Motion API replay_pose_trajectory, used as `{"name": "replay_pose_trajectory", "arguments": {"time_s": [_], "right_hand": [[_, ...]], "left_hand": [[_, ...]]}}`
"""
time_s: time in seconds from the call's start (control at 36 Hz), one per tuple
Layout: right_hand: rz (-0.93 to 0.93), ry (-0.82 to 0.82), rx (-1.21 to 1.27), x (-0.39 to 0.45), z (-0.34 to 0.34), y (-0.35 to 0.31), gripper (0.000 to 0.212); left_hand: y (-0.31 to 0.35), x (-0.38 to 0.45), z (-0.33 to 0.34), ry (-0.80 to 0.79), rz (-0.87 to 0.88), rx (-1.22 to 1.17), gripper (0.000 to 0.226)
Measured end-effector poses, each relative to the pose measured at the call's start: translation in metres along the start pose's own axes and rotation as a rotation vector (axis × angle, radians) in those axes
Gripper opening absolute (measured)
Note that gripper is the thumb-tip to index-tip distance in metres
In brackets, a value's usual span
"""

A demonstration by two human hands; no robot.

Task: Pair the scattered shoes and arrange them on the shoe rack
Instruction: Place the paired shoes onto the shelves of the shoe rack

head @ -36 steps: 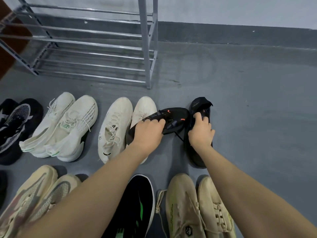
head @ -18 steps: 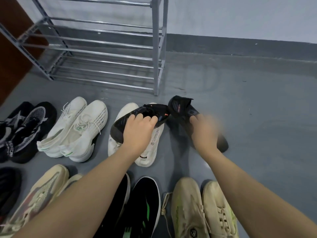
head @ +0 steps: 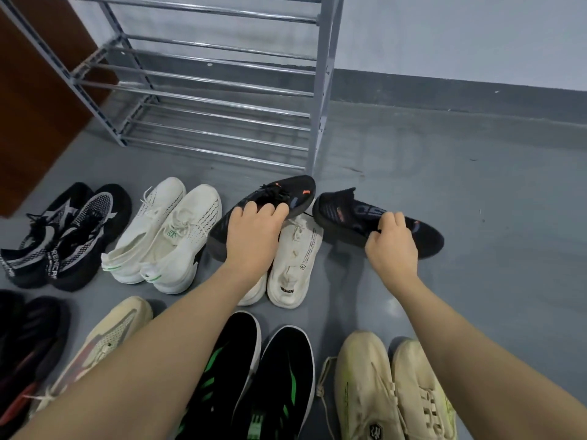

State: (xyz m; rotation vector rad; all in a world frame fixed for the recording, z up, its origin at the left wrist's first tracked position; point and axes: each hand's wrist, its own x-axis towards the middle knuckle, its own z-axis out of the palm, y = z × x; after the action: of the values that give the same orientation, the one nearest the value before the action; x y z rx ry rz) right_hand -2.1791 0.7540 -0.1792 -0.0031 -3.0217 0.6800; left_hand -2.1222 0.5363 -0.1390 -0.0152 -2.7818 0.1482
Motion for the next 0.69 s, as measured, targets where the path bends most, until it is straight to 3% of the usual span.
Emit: {"name": "replay_pose_trajectory", "arguments": {"time_s": [0.17,0.31,0.5,0.69], "right_hand": [[-0.081,0.039,-0.014,0.004,-0.001,-0.013,0.023],[-0.164,0.002,0.044,0.003,0.0,-0.009,0.015],[-0.247,-0.017,0.172,0.008,-0.015,-0.002,0.033],[-0.147,-0.127,0.196,-0.012,-0.002,0.014,0.038]], "left_hand": [[0.007,0.009,-0.005,-0.008,-0.099,-0.053,0.04],[0.007,0.01,-0.005,-0.045,-0.143,-0.093,0.037],[0.017,0.018,0.0,-0.03,-0.081,-0.12,0.036],[0.047,0.011,0.007,-0.241,-0.121,-0.18,0.032]]}}
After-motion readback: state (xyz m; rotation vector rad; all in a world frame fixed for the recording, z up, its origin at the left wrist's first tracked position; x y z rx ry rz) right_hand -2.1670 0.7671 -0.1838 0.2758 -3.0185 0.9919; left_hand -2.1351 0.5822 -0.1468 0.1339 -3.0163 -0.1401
